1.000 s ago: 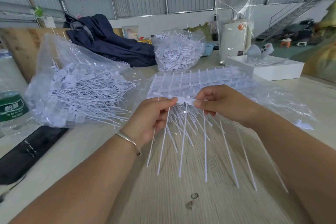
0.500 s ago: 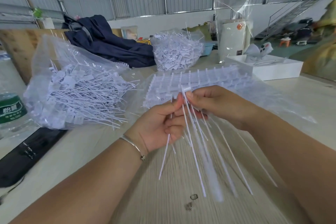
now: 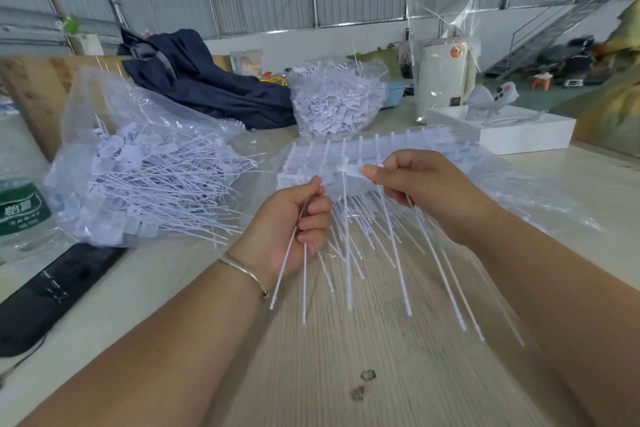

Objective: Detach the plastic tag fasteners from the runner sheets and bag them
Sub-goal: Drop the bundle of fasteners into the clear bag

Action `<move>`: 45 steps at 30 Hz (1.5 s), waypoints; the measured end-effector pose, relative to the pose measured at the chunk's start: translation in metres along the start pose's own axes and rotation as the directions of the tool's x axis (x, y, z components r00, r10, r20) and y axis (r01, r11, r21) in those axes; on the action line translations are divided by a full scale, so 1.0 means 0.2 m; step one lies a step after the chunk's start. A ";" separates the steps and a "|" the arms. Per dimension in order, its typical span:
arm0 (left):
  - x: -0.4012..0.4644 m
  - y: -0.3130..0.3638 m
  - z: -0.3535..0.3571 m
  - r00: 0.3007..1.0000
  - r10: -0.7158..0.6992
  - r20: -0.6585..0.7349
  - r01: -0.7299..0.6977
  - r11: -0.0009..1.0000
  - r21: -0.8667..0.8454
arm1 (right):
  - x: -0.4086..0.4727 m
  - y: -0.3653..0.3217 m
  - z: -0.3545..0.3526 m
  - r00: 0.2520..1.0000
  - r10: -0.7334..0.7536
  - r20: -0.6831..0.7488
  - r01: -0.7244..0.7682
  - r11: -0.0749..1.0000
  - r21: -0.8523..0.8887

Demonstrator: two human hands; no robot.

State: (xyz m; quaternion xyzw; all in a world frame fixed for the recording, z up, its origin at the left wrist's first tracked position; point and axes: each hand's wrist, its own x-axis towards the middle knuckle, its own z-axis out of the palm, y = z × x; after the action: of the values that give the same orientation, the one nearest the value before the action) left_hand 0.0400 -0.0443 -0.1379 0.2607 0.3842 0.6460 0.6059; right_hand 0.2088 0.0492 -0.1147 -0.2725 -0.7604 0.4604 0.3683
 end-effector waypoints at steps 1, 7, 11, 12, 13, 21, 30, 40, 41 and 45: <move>0.00 0.01 -0.01 1.000 0.024 -0.014 -0.024 1.000 0.013 | 0.00 0.00 0.00 1.000 0.007 0.004 -0.007 1.000 0.008; 0.00 0.00 -0.01 0.986 0.149 -0.072 -0.126 0.960 0.252 | 0.01 0.02 0.00 0.997 0.062 0.054 -0.060 0.997 -0.048; 0.02 -0.02 -0.01 0.976 0.140 -0.167 -0.098 0.967 0.236 | 0.02 0.05 0.01 0.999 0.034 0.037 -0.028 0.990 -0.136; 0.02 -0.02 -0.01 0.973 0.134 -0.190 -0.092 0.973 0.214 | 0.02 0.05 0.01 0.999 0.025 0.040 -0.019 0.988 -0.154; 0.02 -0.02 -0.01 0.970 0.126 -0.207 -0.086 0.978 0.192 | 0.02 0.06 0.01 0.999 0.017 0.042 -0.009 0.985 -0.172; 0.01 -0.03 0.01 0.989 0.047 -0.141 0.002 0.944 0.329 | 0.02 0.07 0.02 0.993 -0.098 0.061 0.113 0.937 -0.329; 0.01 0.00 -0.03 0.971 0.153 -0.184 -0.085 0.939 0.334 | 0.01 0.07 -0.01 0.990 -0.068 0.123 0.105 0.941 -0.321; -0.01 0.01 -0.05 0.990 0.136 0.031 -0.139 0.976 0.167 | 0.00 0.05 -0.01 0.986 -0.135 0.098 0.157 0.952 -0.264; -0.01 0.01 -0.05 0.990 0.127 0.058 -0.134 0.979 0.151 | 0.00 0.05 -0.02 0.984 -0.142 0.108 0.165 0.956 -0.243; -0.02 0.00 -0.03 0.982 0.079 0.172 -0.098 0.990 0.103 | -0.01 0.05 -0.01 0.975 -0.145 0.166 0.169 0.975 -0.142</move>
State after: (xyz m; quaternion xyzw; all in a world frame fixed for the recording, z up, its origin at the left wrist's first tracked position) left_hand 0.0348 -0.0489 -0.1410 0.3643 0.3552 0.6257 0.5913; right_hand 0.2123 0.0535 -0.1224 -0.2025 -0.8393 0.3891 0.3211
